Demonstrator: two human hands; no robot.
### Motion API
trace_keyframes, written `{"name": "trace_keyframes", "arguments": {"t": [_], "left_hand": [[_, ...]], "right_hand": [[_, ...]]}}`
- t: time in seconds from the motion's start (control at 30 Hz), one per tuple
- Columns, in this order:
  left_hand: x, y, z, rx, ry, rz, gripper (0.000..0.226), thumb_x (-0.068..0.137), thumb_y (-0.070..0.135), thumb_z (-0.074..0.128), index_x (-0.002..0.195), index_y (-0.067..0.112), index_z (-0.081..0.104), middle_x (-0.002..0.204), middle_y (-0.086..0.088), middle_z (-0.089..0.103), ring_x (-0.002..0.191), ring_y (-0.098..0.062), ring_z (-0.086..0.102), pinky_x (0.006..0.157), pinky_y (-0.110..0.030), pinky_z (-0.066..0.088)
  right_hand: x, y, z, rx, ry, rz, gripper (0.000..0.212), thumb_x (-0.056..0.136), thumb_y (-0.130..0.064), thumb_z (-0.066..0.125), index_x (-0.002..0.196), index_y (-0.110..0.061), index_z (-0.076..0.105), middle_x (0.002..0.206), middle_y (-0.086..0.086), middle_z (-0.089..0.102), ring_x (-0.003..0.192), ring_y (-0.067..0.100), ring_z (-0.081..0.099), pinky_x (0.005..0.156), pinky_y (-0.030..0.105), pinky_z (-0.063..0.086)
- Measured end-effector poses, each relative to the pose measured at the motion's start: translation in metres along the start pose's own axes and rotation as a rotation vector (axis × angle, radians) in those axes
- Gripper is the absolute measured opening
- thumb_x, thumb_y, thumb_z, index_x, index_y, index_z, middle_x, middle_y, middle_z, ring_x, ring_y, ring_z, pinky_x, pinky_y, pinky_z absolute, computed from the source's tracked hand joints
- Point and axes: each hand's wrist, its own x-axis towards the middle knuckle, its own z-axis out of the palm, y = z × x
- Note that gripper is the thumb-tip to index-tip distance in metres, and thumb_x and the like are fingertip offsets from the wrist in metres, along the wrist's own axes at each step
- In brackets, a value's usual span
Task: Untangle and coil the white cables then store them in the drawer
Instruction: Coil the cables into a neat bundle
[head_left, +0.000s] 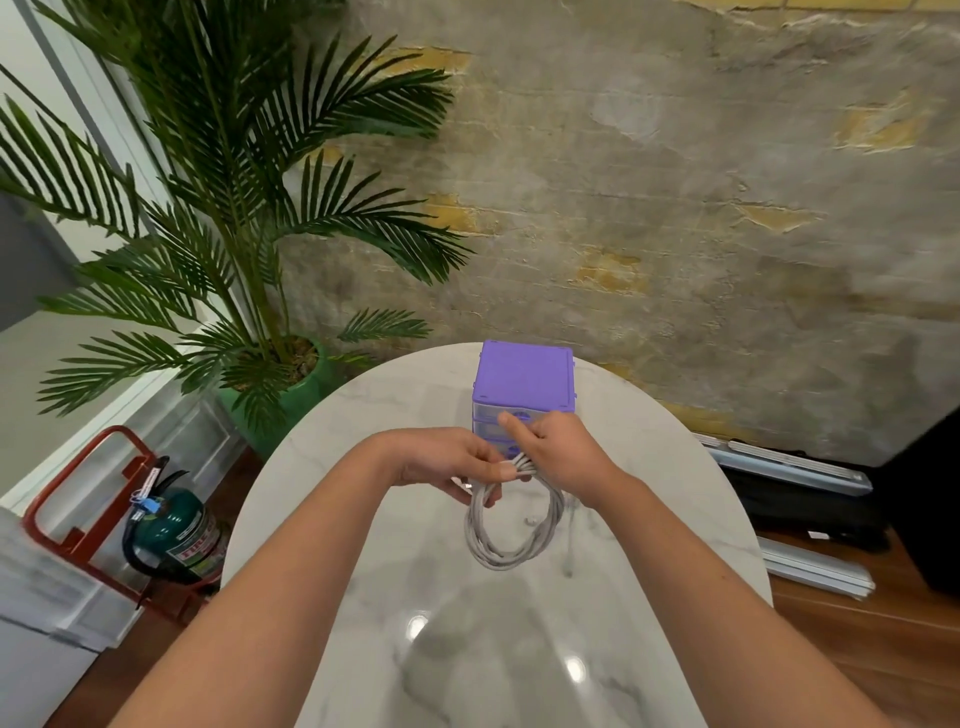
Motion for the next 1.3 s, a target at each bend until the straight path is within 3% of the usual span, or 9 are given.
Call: {"name": "trace_keyframes", "arguments": {"t": [0.13,0.33,0.47,0.6,0.73,0.83,1.07,1.2,1.3], "left_hand": [[0.003,0.004,0.003,0.152,0.008,-0.055,0.025,0.101,0.037,0.044,0.098,0.022,0.064,0.080,0.003,0.057,0.083,-0.009,0.057,0.086,-0.031,0.049],[0.000,-0.010,0.012,-0.218,0.025,0.119,0.022,0.102,0.027,0.044,0.092,0.010,0.055,0.076,0.000,0.050,0.067,-0.012,0.058,0.077,-0.036,0.058],[-0.005,-0.022,0.007,-0.502,0.081,0.218,0.024,0.097,0.030,0.046,0.099,0.009,0.056,0.081,-0.001,0.049,0.065,-0.012,0.055,0.074,-0.036,0.058],[-0.003,-0.032,0.010,-0.699,0.086,0.274,0.027,0.092,0.033,0.047,0.103,0.010,0.055,0.084,0.001,0.053,0.064,-0.011,0.055,0.069,-0.031,0.058],[-0.002,-0.033,0.006,-0.804,0.151,0.337,0.025,0.092,0.032,0.046,0.100,0.010,0.056,0.082,-0.001,0.052,0.063,-0.012,0.055,0.066,-0.030,0.058],[-0.005,-0.028,0.000,-0.858,0.219,0.376,0.023,0.094,0.031,0.045,0.097,0.012,0.056,0.079,0.000,0.053,0.061,-0.011,0.056,0.063,-0.027,0.057],[-0.013,-0.023,-0.008,-0.760,0.252,0.383,0.025,0.098,0.031,0.040,0.097,0.013,0.056,0.081,0.001,0.053,0.064,-0.011,0.055,0.067,-0.028,0.056],[-0.012,-0.029,-0.005,-0.753,0.181,0.357,0.025,0.092,0.034,0.046,0.100,0.012,0.056,0.083,-0.001,0.052,0.065,-0.012,0.054,0.068,-0.030,0.057],[-0.012,-0.030,-0.002,-0.707,0.148,0.321,0.025,0.093,0.032,0.046,0.101,0.010,0.056,0.084,-0.001,0.052,0.066,-0.012,0.054,0.069,-0.031,0.057]], "right_hand": [[0.000,0.000,-0.001,-0.070,-0.019,0.021,0.060,0.096,-0.043,0.052,0.048,-0.014,0.032,0.045,-0.001,0.029,0.043,0.013,0.026,0.050,0.032,0.024],[0.001,0.005,-0.016,0.204,-0.030,0.090,0.048,0.094,-0.055,0.049,0.079,-0.010,0.057,0.069,-0.004,0.052,0.064,0.012,0.047,0.063,0.028,0.038],[-0.002,0.022,-0.026,0.515,-0.117,0.074,0.022,0.080,-0.023,0.045,0.078,-0.005,0.058,0.073,0.010,0.050,0.070,0.018,0.044,0.069,0.032,0.035],[-0.004,0.039,-0.011,0.340,-0.177,0.127,0.014,0.094,-0.015,0.051,0.090,-0.016,0.063,0.091,-0.006,0.063,0.088,0.010,0.054,0.077,0.021,0.041],[-0.003,0.071,0.018,0.193,-0.239,0.119,0.024,0.101,-0.018,0.048,0.114,-0.003,0.060,0.109,0.010,0.065,0.098,0.021,0.058,0.098,0.041,0.044],[-0.010,0.090,0.037,0.208,-0.283,0.216,0.017,0.103,-0.020,0.043,0.089,-0.015,0.050,0.084,0.000,0.058,0.083,0.019,0.051,0.082,0.033,0.045],[-0.016,0.104,0.059,0.211,-0.201,0.343,0.023,0.100,-0.008,0.043,0.082,-0.008,0.057,0.073,-0.001,0.060,0.066,0.012,0.055,0.062,0.010,0.043],[-0.010,0.102,0.052,0.535,-0.031,0.474,0.017,0.092,-0.009,0.062,0.077,-0.004,0.068,0.072,0.009,0.063,0.060,0.018,0.058,0.058,0.023,0.050],[-0.004,0.094,0.039,0.818,0.053,0.524,0.015,0.088,-0.008,0.066,0.093,0.006,0.069,0.083,0.018,0.066,0.072,0.028,0.064,0.068,0.034,0.059]]}}
